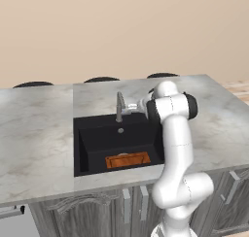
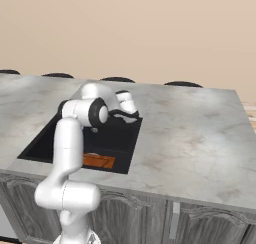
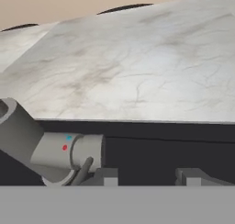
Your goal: Turn on the sink faucet with hot water and rinse the cutting board for ten seconds, then turn off the faucet. Push the cutting board to reach the water if necessary.
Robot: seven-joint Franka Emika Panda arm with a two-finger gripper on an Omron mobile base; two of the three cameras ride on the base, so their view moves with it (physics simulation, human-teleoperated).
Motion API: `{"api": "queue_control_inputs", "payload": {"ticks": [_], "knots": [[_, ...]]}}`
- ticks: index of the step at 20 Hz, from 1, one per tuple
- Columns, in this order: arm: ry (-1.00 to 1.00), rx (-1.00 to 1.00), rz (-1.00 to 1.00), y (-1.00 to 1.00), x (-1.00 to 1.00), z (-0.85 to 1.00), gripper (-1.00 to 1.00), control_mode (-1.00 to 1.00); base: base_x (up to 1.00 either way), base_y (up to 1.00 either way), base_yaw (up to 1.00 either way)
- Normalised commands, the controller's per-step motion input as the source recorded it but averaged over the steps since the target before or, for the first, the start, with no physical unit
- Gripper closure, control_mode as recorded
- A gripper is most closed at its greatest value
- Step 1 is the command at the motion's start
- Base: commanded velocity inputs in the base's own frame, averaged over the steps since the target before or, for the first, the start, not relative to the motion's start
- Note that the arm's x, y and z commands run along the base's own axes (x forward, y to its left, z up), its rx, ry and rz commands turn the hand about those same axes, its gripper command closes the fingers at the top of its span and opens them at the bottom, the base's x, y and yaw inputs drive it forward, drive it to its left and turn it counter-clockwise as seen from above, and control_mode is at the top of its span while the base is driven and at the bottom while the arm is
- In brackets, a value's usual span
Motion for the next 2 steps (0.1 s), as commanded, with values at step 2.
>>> {"api": "queue_control_inputs", "payload": {"ticks": [2], "knots": [[0.00, -0.03, 0.00, 0.63, 0.10, 0.00, -1.00, -1.00, 0.00, 0.00, 0.00]]}}
